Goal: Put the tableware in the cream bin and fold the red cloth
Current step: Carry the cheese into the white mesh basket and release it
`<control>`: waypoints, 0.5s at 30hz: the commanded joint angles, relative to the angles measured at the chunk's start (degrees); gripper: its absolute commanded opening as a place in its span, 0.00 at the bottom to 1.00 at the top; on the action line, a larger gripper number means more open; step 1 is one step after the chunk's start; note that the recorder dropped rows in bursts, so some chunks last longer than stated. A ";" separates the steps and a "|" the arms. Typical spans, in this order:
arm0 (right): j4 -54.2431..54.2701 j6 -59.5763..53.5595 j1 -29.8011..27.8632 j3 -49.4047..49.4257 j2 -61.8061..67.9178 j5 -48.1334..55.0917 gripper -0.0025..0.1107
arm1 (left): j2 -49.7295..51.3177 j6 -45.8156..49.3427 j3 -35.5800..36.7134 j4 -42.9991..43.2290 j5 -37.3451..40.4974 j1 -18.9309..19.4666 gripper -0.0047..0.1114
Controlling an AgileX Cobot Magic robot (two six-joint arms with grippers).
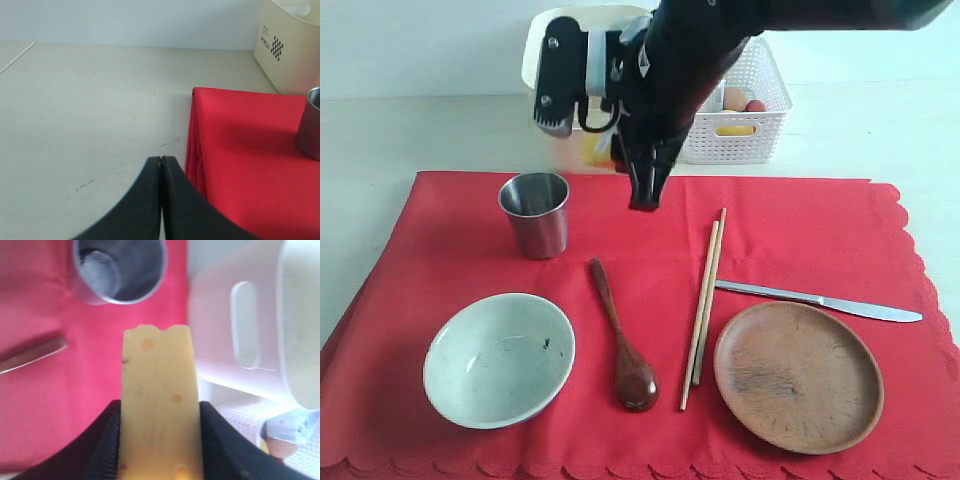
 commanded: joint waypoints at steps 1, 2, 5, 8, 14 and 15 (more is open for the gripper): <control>-9.16 12.85 -2.51 0.04 -1.07 -6.90 0.02 | 0.47 0.01 -0.03 -0.30 -0.38 -0.07 0.05; -10.39 15.28 -3.40 0.04 -1.07 -8.16 0.02 | 0.47 0.01 -0.03 -0.30 -0.38 -0.07 0.05; -11.76 21.06 -6.91 0.04 -1.07 -13.00 0.02 | 0.47 0.01 -0.03 -0.30 -0.38 -0.07 0.05; -11.76 26.23 -10.56 0.04 -0.96 -17.91 0.02 | 0.47 0.01 -0.03 -0.30 -0.38 -0.07 0.05; -11.76 35.82 -17.07 0.04 1.53 -27.45 0.02 | 0.47 0.01 -0.03 -0.30 -0.38 -0.07 0.05; -11.44 36.54 -17.98 0.04 2.01 -28.82 0.02 | 0.47 0.01 -0.03 -0.30 -0.38 -0.07 0.05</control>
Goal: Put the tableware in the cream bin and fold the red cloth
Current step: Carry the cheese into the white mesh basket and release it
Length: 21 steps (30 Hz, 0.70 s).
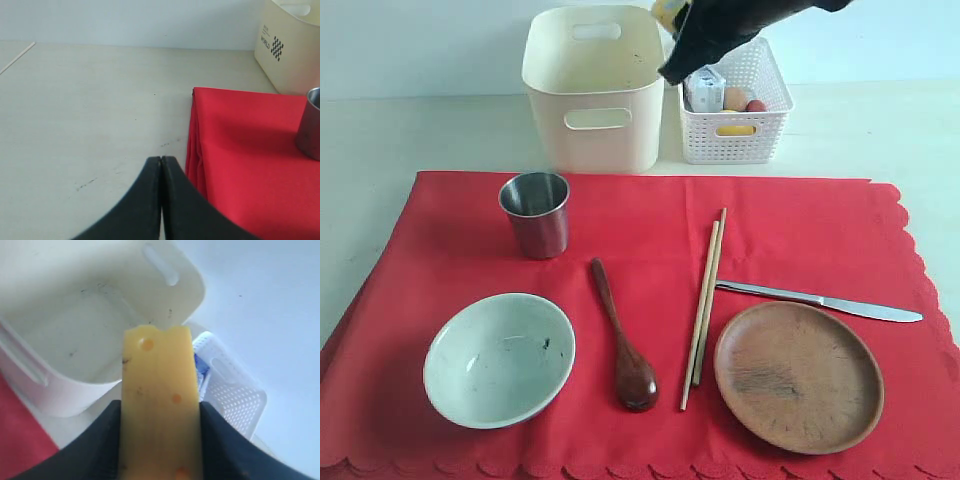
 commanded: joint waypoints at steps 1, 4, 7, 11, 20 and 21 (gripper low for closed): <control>-0.23 5.98 -3.87 -0.04 2.50 -8.24 0.02 | 0.47 0.01 -0.03 -0.30 -0.38 -0.07 0.05; -0.23 8.41 -5.84 -0.04 4.96 -12.13 0.02 | 0.47 0.01 -0.03 -0.30 -0.38 -0.07 0.05; 0.12 10.65 -7.33 -0.04 7.64 -15.55 0.02 | 0.47 0.01 -0.03 -0.30 -0.38 -0.07 0.05; 0.12 16.58 -9.14 -0.04 11.61 -20.22 0.02 | 0.47 0.01 -0.03 -0.30 -0.38 -0.07 0.05; 4.74 24.06 -10.57 -0.38 17.21 -25.82 0.02 | 0.47 0.01 -0.03 -0.30 -0.38 -0.07 0.05; 5.17 24.06 -10.57 -0.65 17.66 -25.82 0.02 | 0.47 0.01 -0.03 -0.30 -0.38 -0.07 0.05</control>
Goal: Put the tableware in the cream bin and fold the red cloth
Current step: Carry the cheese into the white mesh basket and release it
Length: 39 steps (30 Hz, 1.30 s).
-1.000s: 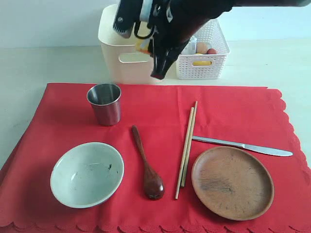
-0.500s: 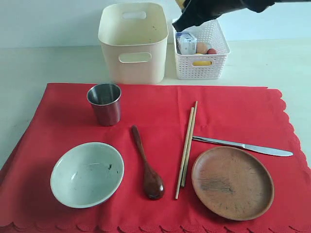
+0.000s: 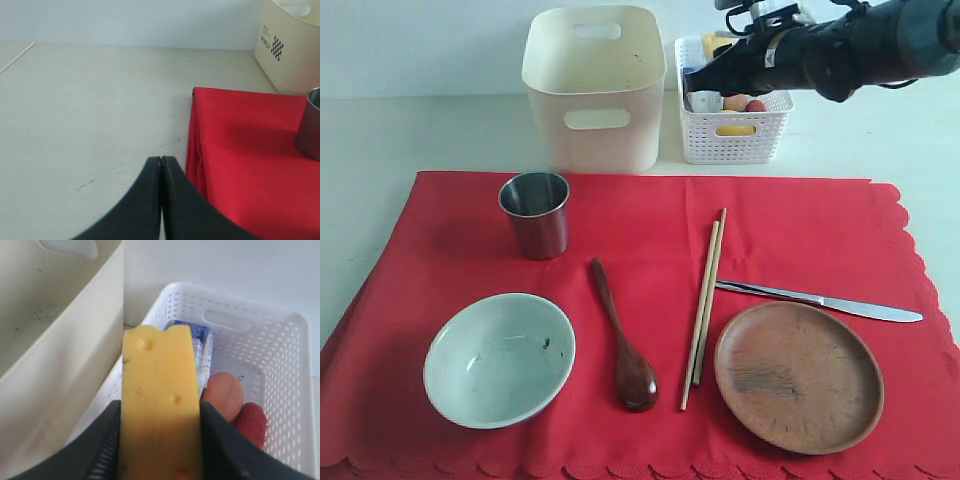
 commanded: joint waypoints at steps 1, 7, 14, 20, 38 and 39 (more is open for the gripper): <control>3.21 0.74 -0.33 -1.07 1.59 -2.92 0.04 | 0.47 0.01 -0.03 -0.30 -0.38 -0.07 0.05; 3.70 0.74 -0.33 -2.20 2.92 -1.69 0.22 | 0.47 0.01 -0.03 -0.30 -0.38 -0.07 0.05; 3.70 0.74 -0.33 -2.20 2.92 -1.69 0.53 | 0.47 0.01 -0.03 -0.30 -0.38 -0.07 0.05; 4.95 0.74 -0.33 -2.20 2.92 -1.42 0.70 | 0.47 0.01 -0.03 -0.30 -0.38 -0.07 0.05; 5.50 -2.82 -0.18 -2.20 -14.22 34.66 0.55 | 0.47 0.01 -0.03 -0.30 -0.38 -0.07 0.05; 6.06 -3.18 -0.18 -2.20 -15.04 36.27 0.48 | 0.47 0.01 -0.03 -0.30 -0.38 -0.07 0.05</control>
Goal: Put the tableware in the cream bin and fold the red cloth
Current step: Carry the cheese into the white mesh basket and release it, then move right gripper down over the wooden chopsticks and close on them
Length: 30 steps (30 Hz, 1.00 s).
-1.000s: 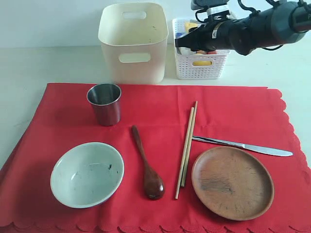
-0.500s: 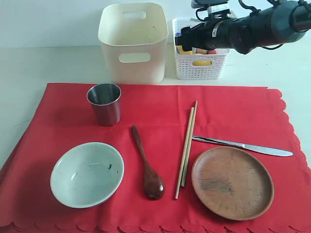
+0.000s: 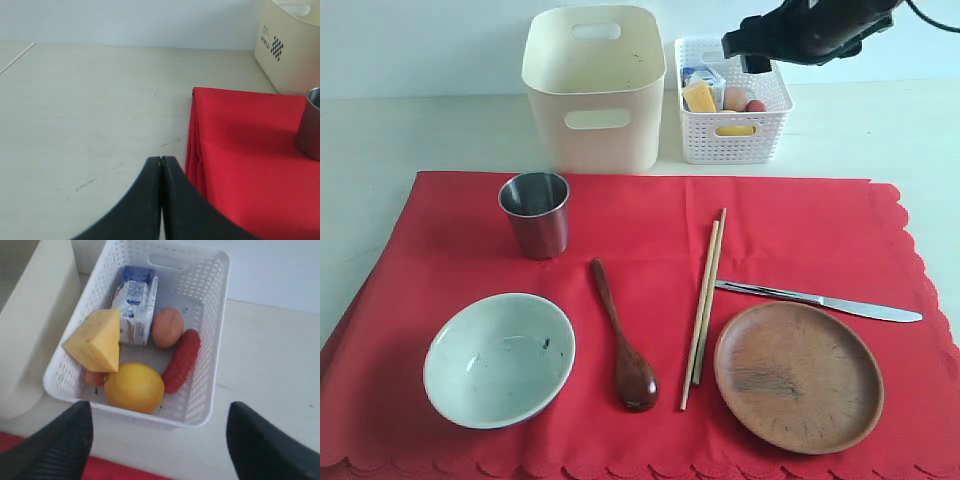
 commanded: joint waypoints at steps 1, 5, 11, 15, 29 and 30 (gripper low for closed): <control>1.61 -2.14 -0.18 -0.46 -3.73 8.01 0.39 | 0.47 0.01 -0.03 -0.30 -0.38 -0.07 0.05; 2.24 -3.11 -0.18 -0.46 -6.24 14.45 0.12 | 0.47 0.01 -0.03 -0.30 -0.38 -0.07 0.05; 9.43 -9.10 -0.18 -0.33 -9.48 20.15 0.02 | 0.47 0.01 -0.03 -0.30 -0.38 -0.07 0.05; 17.37 -15.02 -0.18 2.41 -12.28 19.54 0.02 | 0.47 0.01 -0.03 -0.30 -0.38 -0.07 0.05; 25.63 -22.69 -0.18 15.65 -17.89 16.24 0.02 | 0.47 0.01 -0.03 -0.30 -0.38 -0.07 0.05; 25.63 -22.69 -0.18 16.27 -17.89 15.78 0.02 | 0.47 0.01 -0.03 -0.30 -0.38 -0.07 0.05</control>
